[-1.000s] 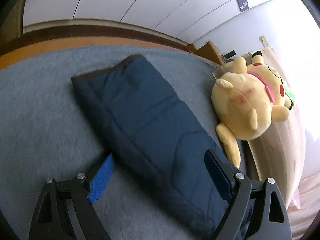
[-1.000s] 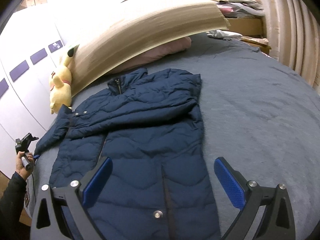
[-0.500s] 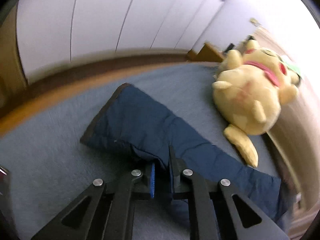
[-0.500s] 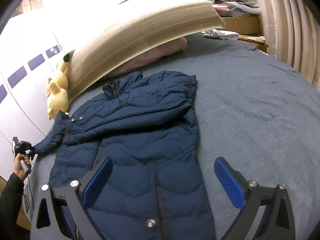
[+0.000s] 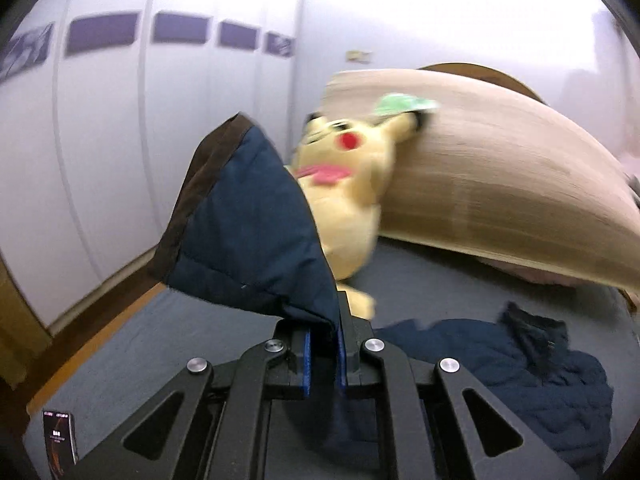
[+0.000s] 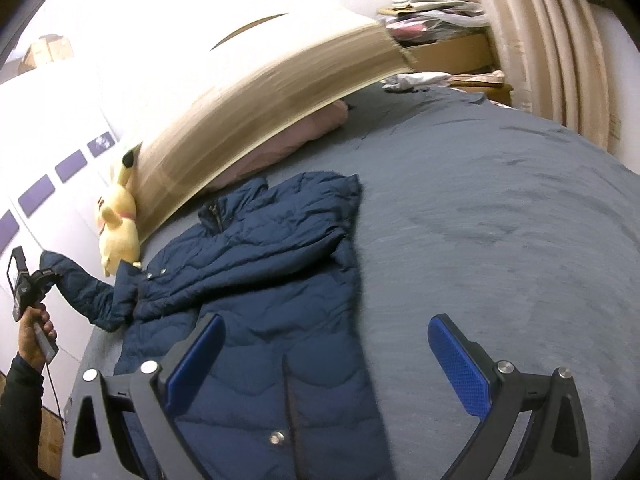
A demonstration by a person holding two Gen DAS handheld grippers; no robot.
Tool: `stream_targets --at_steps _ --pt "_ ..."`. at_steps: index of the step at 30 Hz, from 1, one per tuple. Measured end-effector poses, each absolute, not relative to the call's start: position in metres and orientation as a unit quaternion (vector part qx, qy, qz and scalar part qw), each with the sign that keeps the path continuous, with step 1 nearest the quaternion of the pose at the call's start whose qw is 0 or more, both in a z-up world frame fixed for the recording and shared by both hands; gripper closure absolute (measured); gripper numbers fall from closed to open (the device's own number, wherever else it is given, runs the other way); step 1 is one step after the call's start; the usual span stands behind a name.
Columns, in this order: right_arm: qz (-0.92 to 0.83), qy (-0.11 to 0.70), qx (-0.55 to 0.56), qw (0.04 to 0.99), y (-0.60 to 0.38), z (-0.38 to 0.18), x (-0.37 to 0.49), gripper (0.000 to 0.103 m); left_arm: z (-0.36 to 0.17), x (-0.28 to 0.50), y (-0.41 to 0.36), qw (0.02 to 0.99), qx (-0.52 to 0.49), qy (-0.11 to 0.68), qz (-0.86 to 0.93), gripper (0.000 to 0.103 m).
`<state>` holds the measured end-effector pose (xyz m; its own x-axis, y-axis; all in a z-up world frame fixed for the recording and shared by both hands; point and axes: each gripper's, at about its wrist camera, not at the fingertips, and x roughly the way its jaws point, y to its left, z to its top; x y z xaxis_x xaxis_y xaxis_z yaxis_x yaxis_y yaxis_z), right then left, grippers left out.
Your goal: Fold large clothes
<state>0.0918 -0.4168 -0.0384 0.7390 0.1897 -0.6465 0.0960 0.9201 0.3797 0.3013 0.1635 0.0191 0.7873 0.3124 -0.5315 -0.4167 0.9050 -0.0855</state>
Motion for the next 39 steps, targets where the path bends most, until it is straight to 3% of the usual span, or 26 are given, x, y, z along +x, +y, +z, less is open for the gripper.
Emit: stream_targets --at_steps 13,20,29,30,32,34,39 --pt "-0.007 0.343 0.24 0.908 -0.466 -0.041 0.065 0.0 0.026 0.323 0.009 0.956 -0.032 0.283 0.066 0.094" --pt "-0.013 0.353 0.249 0.902 -0.478 -0.05 0.065 0.0 -0.024 0.344 -0.068 0.941 0.01 0.339 0.012 0.094" --pt "-0.003 0.371 0.241 0.897 -0.473 -0.053 0.074 0.0 -0.067 0.346 -0.108 0.919 0.042 0.39 -0.03 0.093" --pt "-0.001 0.373 0.239 0.897 -0.472 -0.052 0.075 0.0 -0.068 0.346 -0.11 0.918 0.045 0.393 -0.03 0.09" --pt "0.0 0.373 0.236 0.897 -0.468 -0.05 0.076 0.0 -0.067 0.344 -0.113 0.913 0.053 0.404 -0.035 0.074" --pt "0.002 0.374 0.235 0.897 -0.466 -0.049 0.076 0.0 -0.063 0.34 -0.115 0.913 0.052 0.403 -0.042 0.032" --pt "0.005 0.376 0.232 0.897 -0.461 -0.045 0.076 0.0 -0.043 0.325 -0.122 0.925 0.074 0.37 -0.051 0.029"
